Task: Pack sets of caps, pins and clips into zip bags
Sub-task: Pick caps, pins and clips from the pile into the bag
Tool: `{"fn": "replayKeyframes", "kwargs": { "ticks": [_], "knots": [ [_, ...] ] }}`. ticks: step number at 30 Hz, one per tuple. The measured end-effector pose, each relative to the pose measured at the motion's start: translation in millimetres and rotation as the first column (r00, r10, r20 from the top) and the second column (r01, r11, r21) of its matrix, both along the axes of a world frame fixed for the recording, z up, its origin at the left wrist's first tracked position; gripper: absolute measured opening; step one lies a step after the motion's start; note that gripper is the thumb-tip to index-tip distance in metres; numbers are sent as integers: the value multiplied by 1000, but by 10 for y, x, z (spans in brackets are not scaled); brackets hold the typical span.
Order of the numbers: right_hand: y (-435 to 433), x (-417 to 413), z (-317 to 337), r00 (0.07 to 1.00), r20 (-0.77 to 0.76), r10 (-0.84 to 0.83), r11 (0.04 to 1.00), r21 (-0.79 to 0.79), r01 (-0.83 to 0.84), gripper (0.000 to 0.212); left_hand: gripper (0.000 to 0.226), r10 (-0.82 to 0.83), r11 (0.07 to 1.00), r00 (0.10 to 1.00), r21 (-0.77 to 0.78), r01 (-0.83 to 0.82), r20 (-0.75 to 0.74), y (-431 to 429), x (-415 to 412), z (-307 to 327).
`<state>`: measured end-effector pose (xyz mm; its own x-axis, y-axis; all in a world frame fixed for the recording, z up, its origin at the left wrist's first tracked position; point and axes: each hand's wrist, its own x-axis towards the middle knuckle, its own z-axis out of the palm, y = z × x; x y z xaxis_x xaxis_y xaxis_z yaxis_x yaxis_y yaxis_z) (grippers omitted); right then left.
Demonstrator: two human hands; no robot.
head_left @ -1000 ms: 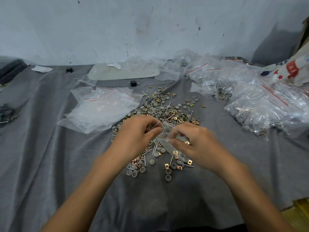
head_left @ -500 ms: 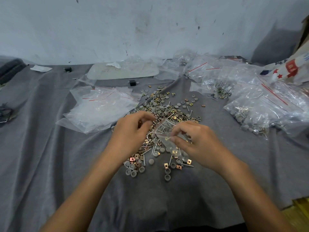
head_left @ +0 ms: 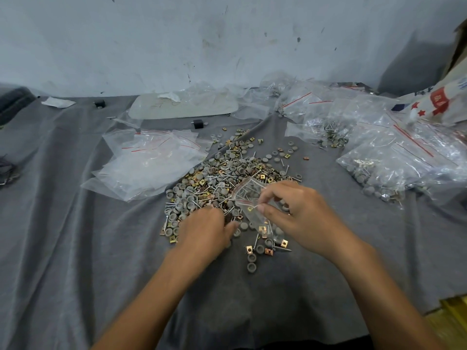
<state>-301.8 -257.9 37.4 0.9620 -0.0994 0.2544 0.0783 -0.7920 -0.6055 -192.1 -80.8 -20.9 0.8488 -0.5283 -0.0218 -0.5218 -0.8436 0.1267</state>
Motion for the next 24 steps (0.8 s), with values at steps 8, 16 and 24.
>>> {"fn": "replayKeyframes", "kwargs": {
  "ticks": [8, 16, 24],
  "knots": [
    [12, 2, 2, 1000, 1, -2, 1000, -14, 2, 5, 28, -112, 992, 989, 67, 106, 92, -34, -42, 21],
    [15, -6, 1, 1000, -4, 4, 1000, -2, -4, 4, 18, -106, 990, 991, 104, 97, 80, -61, -133, 23],
    [0, -24, 14, 1000, -28, 4, 1000, -11, -4, 5, 33, -165, 944, 986, 295, 148, 33, -91, -76, 56]
  ]
}}
